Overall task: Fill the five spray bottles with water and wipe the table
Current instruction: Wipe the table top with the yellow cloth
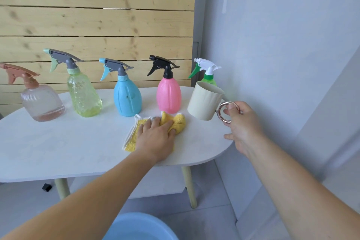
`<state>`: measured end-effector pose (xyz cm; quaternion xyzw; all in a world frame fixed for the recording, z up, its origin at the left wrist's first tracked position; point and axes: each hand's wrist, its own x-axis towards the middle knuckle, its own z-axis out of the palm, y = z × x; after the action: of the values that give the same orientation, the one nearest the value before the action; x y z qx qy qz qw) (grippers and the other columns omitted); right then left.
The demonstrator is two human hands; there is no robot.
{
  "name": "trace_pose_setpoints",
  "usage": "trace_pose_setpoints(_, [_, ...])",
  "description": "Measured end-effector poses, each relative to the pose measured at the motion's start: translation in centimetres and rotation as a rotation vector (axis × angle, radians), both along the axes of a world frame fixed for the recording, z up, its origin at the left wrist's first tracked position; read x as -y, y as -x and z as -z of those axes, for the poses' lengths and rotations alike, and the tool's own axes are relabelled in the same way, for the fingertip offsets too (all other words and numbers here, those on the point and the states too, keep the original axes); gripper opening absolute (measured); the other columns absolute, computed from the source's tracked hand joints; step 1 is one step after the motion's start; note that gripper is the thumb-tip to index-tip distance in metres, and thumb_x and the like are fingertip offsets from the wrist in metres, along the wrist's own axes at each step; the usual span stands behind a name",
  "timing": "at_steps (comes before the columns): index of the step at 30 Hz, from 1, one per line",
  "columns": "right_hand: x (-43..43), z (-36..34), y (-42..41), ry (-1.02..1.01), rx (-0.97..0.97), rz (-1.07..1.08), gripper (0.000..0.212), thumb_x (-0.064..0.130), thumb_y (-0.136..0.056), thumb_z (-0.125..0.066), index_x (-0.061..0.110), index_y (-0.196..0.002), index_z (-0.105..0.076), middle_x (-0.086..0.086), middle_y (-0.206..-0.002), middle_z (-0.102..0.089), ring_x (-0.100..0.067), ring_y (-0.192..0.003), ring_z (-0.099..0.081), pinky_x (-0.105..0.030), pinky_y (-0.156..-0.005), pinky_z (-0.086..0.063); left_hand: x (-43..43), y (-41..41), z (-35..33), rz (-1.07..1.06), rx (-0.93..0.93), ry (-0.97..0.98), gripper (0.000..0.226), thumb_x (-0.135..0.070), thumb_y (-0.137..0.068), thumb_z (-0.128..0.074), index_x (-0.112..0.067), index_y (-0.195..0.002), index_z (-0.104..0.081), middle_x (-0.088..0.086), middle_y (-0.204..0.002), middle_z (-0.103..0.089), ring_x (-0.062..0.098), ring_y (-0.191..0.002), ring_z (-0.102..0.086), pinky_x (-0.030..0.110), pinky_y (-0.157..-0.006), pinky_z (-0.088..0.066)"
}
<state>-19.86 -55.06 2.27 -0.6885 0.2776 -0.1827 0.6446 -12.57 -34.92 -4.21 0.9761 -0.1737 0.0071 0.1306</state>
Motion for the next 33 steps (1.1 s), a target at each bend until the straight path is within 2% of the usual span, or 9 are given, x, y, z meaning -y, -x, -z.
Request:
trace_pose_setpoints(2, [0.1, 0.1, -0.1, 0.01, 0.002, 0.001, 0.021, 0.032, -0.102, -0.043, 0.031, -0.087, -0.057, -0.012, -0.124, -0.059, -0.041, -0.097, -0.058, -0.068, -0.087, -0.047, 1.4, -0.3, 0.0, 0.05, -0.006, 0.003, 0.047, -0.049, -0.106, -0.027, -0.04, -0.15, -0.04, 0.002, -0.159, -0.033, 0.03, -0.147, -0.026, 0.046, -0.123, -0.015])
trace_pose_setpoints(5, [0.3, 0.2, -0.3, 0.01, 0.001, 0.012, 0.022, 0.033, -0.103, -0.043, 0.033, -0.086, -0.057, -0.015, -0.124, -0.058, -0.025, -0.084, -0.05, -0.069, -0.086, -0.047, 4.1, 0.1, 0.0, 0.147, -0.014, 0.011, 0.046, -0.049, -0.106, -0.027, -0.041, -0.149, -0.041, 0.002, -0.159, -0.032, 0.03, -0.147, -0.025, 0.047, -0.123, -0.015])
trace_pose_setpoints(8, [0.7, 0.2, -0.6, -0.006, -0.003, 0.021, 0.021, 0.033, -0.103, -0.043, 0.031, -0.086, -0.056, -0.015, -0.104, -0.058, -0.017, -0.08, -0.043, -0.071, -0.086, -0.046, 6.5, 0.9, 0.2, 0.239, -0.011, 0.034, 0.046, -0.049, -0.106, -0.028, -0.042, -0.149, -0.041, 0.001, -0.158, -0.032, 0.028, -0.148, -0.023, 0.044, -0.123, -0.014])
trace_pose_setpoints(11, [1.2, 0.5, -1.0, -0.009, 0.032, 0.048, 0.02, 0.032, -0.102, -0.045, 0.029, -0.087, -0.058, 0.004, -0.08, -0.049, -0.015, -0.073, -0.043, -0.068, -0.088, -0.048, 8.1, 2.1, 0.5, 0.351, 0.014, 0.031, 0.045, -0.05, -0.106, -0.031, -0.043, -0.148, -0.042, 0.0, -0.158, -0.033, 0.028, -0.148, -0.023, 0.044, -0.122, -0.014])
trace_pose_setpoints(16, [1.8, 0.6, -1.3, 0.007, 0.055, 0.048, 0.018, 0.032, -0.102, -0.046, 0.025, -0.1, -0.062, 0.01, -0.082, -0.052, -0.012, -0.073, -0.047, -0.064, -0.091, -0.049, 7.2, 3.1, 0.5, 0.453, 0.034, -0.017, 0.063, -0.057, -0.092, -0.013, -0.043, -0.146, -0.042, -0.003, -0.153, -0.037, 0.026, -0.143, -0.03, 0.05, -0.117, -0.023])
trace_pose_setpoints(21, [1.5, 1.0, -0.9, 0.113, 0.033, -0.059, 0.018, 0.035, -0.102, -0.048, 0.026, -0.097, -0.063, 0.009, -0.091, -0.059, -0.01, -0.08, -0.049, -0.059, -0.097, -0.047, 2.7, 4.3, 0.4, 0.382, 0.066, -0.084, 0.049, -0.048, -0.098, -0.021, -0.033, -0.134, -0.052, -0.005, -0.143, -0.045, 0.024, -0.135, -0.041, 0.049, -0.11, -0.036])
trace_pose_setpoints(26, [0.6, 1.5, -0.3, 0.253, 0.003, -0.19, 0.017, 0.032, -0.101, -0.049, 0.032, -0.09, -0.062, -0.005, -0.113, -0.066, -0.025, -0.099, -0.06, -0.056, -0.095, -0.05, -4.3, 4.3, 0.1, 0.195, 0.078, -0.086, 0.067, -0.055, -0.087, -0.008, -0.031, -0.125, -0.057, -0.006, -0.133, -0.053, 0.022, -0.126, -0.052, 0.041, -0.104, -0.044])
trace_pose_setpoints(30, [-0.2, 1.7, -0.2, 0.342, -0.027, -0.302, 0.02, 0.029, -0.101, -0.05, 0.037, -0.087, -0.062, 0.001, -0.109, -0.067, -0.023, -0.104, -0.065, -0.038, -0.085, -0.049, -9.3, 3.7, -0.3, -0.039, 0.084, -0.088, 0.055, -0.047, -0.098, -0.024, -0.027, -0.142, -0.049, -0.001, -0.141, -0.054, 0.028, -0.128, -0.053, 0.041, -0.106, -0.042])
trace_pose_setpoints(33, [-0.7, 2.1, -0.3, 0.415, -0.051, -0.376, 0.016, 0.028, -0.101, -0.05, 0.033, -0.092, -0.063, 0.0, -0.106, -0.068, -0.023, -0.105, -0.063, -0.03, -0.076, -0.042, -11.0, 2.8, 0.0, -0.158, 0.058, -0.076, 0.042, -0.044, -0.102, -0.031, -0.025, -0.129, -0.056, 0.002, -0.138, -0.054, 0.03, -0.127, -0.052, 0.044, -0.106, -0.04])
